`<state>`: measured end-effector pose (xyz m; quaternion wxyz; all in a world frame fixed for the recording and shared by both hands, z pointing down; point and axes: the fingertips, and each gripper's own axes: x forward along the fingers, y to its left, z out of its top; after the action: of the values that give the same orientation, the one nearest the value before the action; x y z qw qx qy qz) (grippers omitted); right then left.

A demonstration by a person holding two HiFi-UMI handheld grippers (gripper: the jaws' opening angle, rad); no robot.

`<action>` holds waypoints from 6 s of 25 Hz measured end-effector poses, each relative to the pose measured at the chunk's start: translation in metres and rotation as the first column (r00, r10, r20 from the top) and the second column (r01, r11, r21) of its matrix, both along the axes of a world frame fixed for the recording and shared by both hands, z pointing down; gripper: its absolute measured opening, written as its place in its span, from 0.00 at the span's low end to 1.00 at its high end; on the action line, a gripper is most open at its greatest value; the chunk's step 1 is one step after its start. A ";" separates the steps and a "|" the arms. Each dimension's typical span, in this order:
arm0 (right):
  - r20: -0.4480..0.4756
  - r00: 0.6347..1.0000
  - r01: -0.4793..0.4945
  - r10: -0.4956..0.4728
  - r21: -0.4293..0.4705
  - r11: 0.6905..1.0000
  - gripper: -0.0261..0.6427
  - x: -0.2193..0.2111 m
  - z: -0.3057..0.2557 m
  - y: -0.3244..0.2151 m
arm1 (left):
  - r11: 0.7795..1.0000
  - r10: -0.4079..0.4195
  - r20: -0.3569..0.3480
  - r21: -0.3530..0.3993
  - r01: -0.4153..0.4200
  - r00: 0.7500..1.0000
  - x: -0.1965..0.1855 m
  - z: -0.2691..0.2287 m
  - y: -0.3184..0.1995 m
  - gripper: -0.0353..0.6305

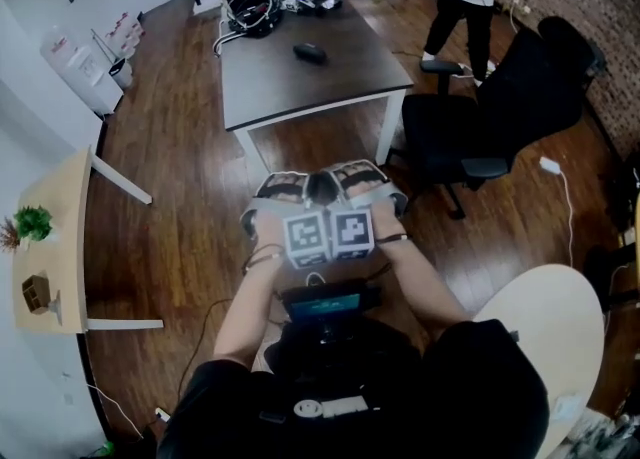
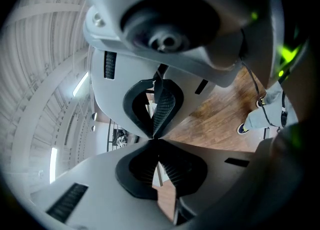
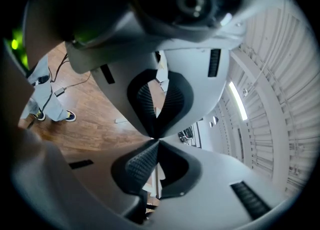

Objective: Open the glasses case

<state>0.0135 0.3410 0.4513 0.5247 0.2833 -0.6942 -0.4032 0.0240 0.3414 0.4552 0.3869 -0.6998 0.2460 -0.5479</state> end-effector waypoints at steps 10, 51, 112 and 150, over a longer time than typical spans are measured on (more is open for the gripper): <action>-0.051 0.998 -0.024 0.021 -0.059 0.998 0.06 -0.019 0.012 -0.090 | 0.999 0.026 -0.032 -0.030 -0.027 0.999 -0.020 0.006 -0.093 0.06; -0.041 0.998 -0.045 0.043 -0.051 0.998 0.06 -0.017 0.018 -0.339 | 0.997 0.047 -0.040 -0.053 -0.050 0.998 -0.016 0.013 -0.337 0.06; 0.230 0.952 -0.074 0.204 -0.471 0.879 0.07 0.042 0.103 -0.693 | 0.788 -0.428 -0.486 -0.614 0.051 0.762 -0.009 0.117 -0.694 0.06; 0.663 0.200 0.633 0.722 -0.650 0.421 0.39 0.021 0.125 -0.763 | 0.530 -0.825 -0.556 -0.699 -0.481 -0.101 -0.064 0.122 -0.745 0.51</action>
<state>0.0343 -0.4217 0.5760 0.0232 0.1589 -0.9241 0.3467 -0.0401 -0.4040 0.5771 -0.3982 -0.8735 0.2745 0.0551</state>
